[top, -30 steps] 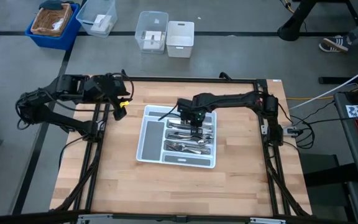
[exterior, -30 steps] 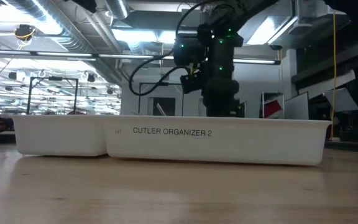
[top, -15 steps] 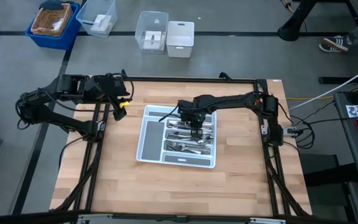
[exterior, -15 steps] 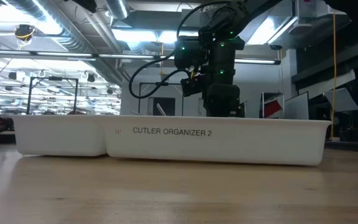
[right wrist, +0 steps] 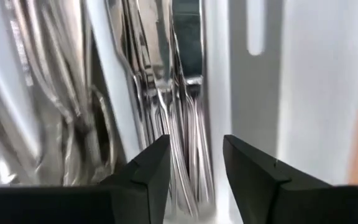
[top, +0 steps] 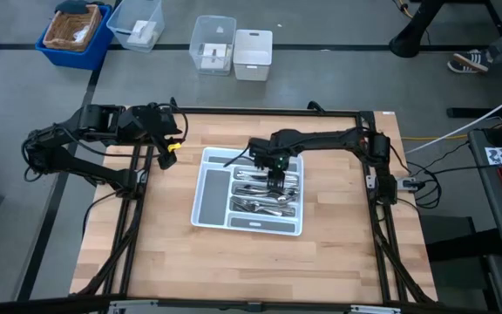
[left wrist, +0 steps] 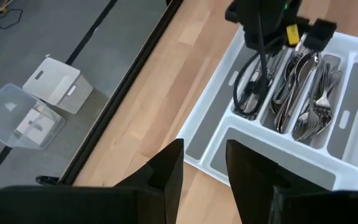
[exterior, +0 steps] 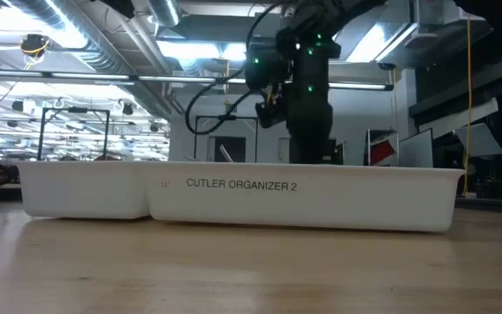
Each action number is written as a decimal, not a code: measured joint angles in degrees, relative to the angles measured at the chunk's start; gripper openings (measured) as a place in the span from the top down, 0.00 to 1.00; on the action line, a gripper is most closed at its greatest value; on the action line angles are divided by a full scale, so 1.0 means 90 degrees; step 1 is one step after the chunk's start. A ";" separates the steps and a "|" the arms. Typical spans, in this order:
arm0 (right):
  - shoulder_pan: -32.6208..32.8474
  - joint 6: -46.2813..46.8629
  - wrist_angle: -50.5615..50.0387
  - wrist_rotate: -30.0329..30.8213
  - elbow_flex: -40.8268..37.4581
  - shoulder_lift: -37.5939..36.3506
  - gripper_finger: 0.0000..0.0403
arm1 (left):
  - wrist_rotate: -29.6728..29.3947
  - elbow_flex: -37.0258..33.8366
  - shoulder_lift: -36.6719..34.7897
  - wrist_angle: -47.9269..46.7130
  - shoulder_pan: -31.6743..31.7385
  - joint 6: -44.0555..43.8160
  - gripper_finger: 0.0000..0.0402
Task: Sort silverware
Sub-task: Return to Home Position
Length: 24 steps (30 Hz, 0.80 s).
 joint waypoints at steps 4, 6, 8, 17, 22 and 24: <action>0.0000 -0.0005 -0.0728 -0.0009 0.0679 -0.0002 0.62 | 0.0000 0.0000 0.0000 0.0002 0.0000 0.0017 0.72; 0.0000 -0.0012 -0.0932 0.0026 0.1047 -0.0002 0.62 | 0.0000 0.0000 0.0000 0.0002 0.0000 0.0017 0.72; 0.0005 -0.0016 -0.1162 0.0104 0.1484 -0.0002 0.62 | 0.0000 0.0000 0.0000 0.0013 0.0000 0.0060 0.72; 0.0005 -0.0543 -0.2204 0.0244 0.3456 -0.0349 0.62 | 0.0003 -0.0005 -0.0032 0.0107 -0.0002 0.0430 0.72; 0.0005 -0.0731 -0.2431 0.0565 0.3639 -0.1224 0.62 | 0.0251 -0.0007 -0.0279 0.0031 -0.0161 -0.0181 0.72; 0.0005 -0.0702 -0.2421 0.0705 0.3641 -0.1620 0.62 | 0.0273 -0.0093 -0.0462 0.0264 -0.0268 -0.0176 0.72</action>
